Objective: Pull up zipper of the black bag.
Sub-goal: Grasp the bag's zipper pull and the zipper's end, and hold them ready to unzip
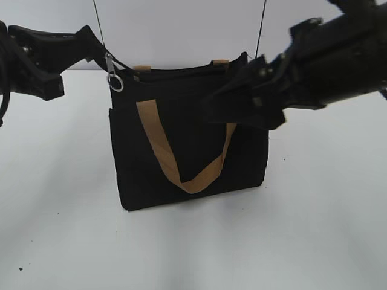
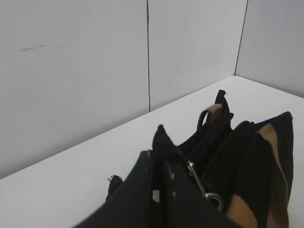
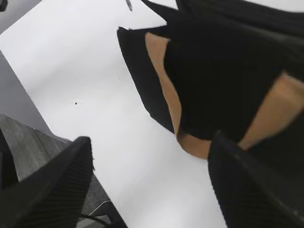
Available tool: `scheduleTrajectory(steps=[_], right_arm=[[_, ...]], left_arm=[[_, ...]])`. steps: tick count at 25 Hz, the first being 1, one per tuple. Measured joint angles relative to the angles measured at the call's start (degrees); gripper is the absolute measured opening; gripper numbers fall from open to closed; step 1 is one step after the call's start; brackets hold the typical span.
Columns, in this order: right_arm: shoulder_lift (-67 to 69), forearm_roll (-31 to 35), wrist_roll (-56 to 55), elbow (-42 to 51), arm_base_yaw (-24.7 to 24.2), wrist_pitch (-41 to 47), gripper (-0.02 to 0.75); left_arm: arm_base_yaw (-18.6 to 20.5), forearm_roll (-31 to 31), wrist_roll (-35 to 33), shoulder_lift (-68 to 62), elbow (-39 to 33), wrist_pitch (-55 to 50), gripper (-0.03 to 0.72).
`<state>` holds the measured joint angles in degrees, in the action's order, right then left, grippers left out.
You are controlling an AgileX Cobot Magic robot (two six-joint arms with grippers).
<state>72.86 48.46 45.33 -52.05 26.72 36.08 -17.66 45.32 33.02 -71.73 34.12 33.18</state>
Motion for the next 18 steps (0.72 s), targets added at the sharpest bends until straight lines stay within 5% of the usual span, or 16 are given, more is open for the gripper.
scheduleTrajectory(steps=[9, 18], right_arm=[[14.9, 0.8, 8.7, -10.9, 11.1, -5.9, 0.577], [24.1, 1.4, 9.3, -16.0, 12.2, -11.9, 0.478]], left_arm=[[0.0, 0.0, 0.0, -0.1, 0.0, 0.0, 0.005], [0.0, 0.1, 0.0, -0.1, 0.0, 0.0, 0.005]])
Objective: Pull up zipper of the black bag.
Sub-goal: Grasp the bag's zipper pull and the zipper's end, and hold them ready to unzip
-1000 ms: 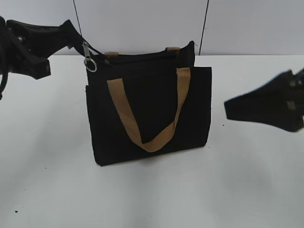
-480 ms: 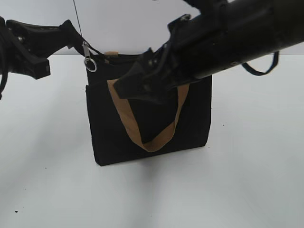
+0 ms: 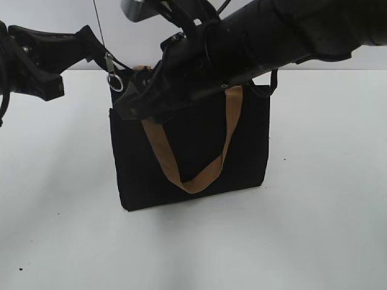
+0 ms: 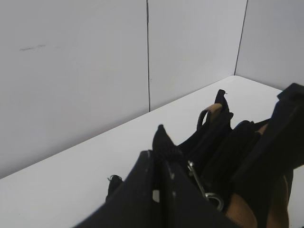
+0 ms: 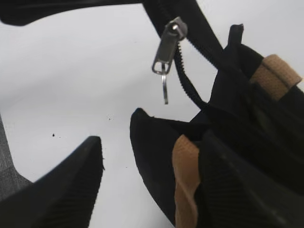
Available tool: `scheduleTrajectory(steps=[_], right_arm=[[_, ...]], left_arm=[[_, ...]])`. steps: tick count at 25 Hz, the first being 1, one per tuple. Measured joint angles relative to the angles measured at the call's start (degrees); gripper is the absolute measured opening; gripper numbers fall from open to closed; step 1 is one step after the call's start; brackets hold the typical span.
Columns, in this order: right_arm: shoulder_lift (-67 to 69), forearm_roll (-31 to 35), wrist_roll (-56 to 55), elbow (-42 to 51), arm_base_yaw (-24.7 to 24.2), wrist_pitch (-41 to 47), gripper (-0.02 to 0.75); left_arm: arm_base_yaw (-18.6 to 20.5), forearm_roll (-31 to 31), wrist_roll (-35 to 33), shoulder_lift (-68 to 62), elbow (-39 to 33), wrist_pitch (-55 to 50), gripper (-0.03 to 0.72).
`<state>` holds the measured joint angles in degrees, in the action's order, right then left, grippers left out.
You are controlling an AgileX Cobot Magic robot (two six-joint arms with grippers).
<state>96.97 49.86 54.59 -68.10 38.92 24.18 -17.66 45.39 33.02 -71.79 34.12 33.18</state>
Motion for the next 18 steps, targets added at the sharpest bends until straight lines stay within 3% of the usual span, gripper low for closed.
scheduleTrajectory(steps=[11, 18], right_arm=[[3.4, 2.3, 0.1, -3.4, 0.0, -0.7, 0.255], [4.9, 2.7, 0.2, -3.4, 0.0, -1.5, 0.226]], left_arm=[[0.0, 0.2, 0.0, 0.0, 0.0, -0.5, 0.005], [0.0, 0.2, 0.0, 0.0, 0.0, -0.9, 0.005]])
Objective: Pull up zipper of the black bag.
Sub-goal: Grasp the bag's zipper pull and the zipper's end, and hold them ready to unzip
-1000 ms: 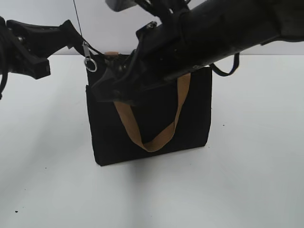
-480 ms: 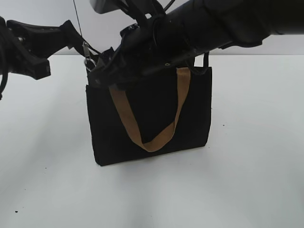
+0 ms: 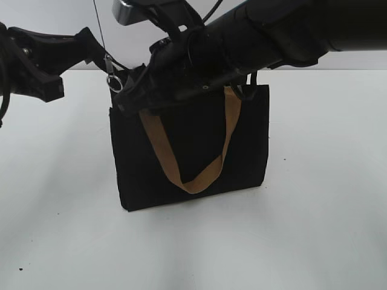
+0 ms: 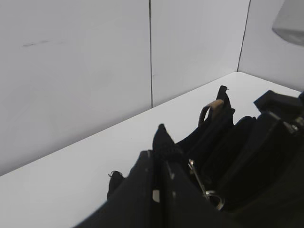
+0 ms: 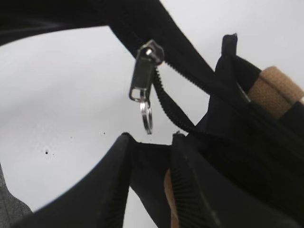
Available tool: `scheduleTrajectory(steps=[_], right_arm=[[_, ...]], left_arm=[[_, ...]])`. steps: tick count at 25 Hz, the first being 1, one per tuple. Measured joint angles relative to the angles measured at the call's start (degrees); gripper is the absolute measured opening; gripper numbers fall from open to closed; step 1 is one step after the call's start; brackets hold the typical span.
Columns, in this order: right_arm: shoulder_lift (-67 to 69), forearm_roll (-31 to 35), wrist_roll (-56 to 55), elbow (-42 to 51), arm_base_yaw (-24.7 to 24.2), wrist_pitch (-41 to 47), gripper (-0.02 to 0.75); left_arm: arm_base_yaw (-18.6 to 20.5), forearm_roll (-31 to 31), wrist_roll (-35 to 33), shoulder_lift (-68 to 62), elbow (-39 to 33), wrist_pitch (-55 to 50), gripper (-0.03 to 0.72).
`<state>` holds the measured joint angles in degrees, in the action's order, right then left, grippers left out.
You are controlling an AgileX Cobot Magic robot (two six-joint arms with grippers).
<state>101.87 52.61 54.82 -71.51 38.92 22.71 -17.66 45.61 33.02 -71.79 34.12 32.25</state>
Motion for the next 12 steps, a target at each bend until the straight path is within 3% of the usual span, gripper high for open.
scheduleTrajectory(steps=[12], right_arm=[[0.4, 4.7, 3.9, 0.0, 0.0, -0.4, 0.226]], left_arm=[[0.0, 0.0, 0.0, 0.0, 0.0, 0.0, 0.005]])
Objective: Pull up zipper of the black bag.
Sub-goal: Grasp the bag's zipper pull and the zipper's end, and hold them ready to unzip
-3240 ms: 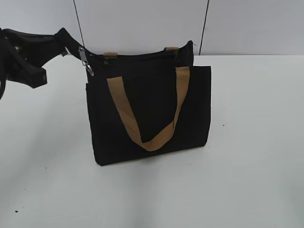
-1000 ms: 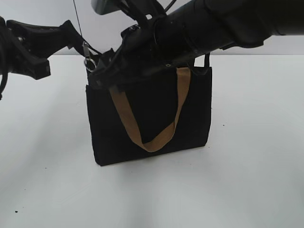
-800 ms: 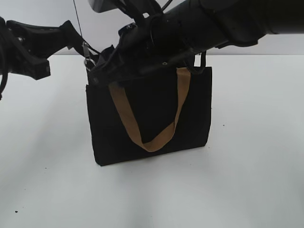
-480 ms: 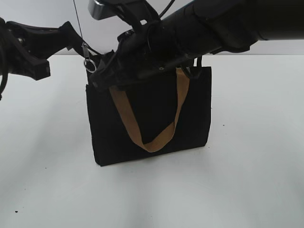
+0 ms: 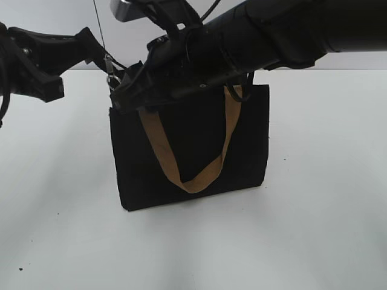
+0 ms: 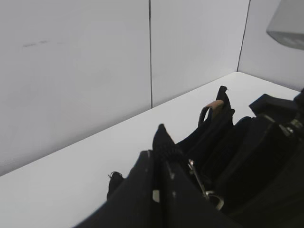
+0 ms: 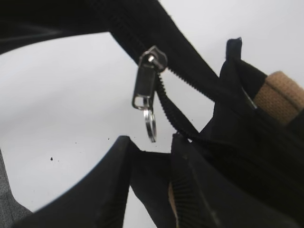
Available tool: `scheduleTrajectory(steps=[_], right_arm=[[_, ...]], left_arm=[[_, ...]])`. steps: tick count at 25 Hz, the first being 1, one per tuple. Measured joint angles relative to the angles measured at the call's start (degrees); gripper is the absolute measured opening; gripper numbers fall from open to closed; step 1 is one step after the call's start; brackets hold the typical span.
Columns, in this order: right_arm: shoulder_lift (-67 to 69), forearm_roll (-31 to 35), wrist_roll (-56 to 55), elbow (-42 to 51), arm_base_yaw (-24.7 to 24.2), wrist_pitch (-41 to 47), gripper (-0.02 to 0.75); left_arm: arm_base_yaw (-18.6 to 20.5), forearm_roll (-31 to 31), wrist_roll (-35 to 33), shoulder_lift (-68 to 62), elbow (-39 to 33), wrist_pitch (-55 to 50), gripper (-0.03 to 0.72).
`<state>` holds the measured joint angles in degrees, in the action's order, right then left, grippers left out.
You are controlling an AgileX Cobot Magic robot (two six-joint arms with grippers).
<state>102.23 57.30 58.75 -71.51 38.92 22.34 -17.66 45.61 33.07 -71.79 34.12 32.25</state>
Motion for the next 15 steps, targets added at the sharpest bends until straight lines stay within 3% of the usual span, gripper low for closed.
scheduleTrajectory(steps=[11, 15], right_arm=[[0.0, 3.7, 3.5, 0.0, 0.0, -0.3, 0.218], [0.0, 4.0, 3.6, 0.0, 0.0, -1.6, 0.163]], left_arm=[[0.0, 0.2, 0.1, 0.0, 0.0, 0.0, 0.005], [0.0, 0.2, 0.1, 0.0, 0.0, 0.0, 0.005]])
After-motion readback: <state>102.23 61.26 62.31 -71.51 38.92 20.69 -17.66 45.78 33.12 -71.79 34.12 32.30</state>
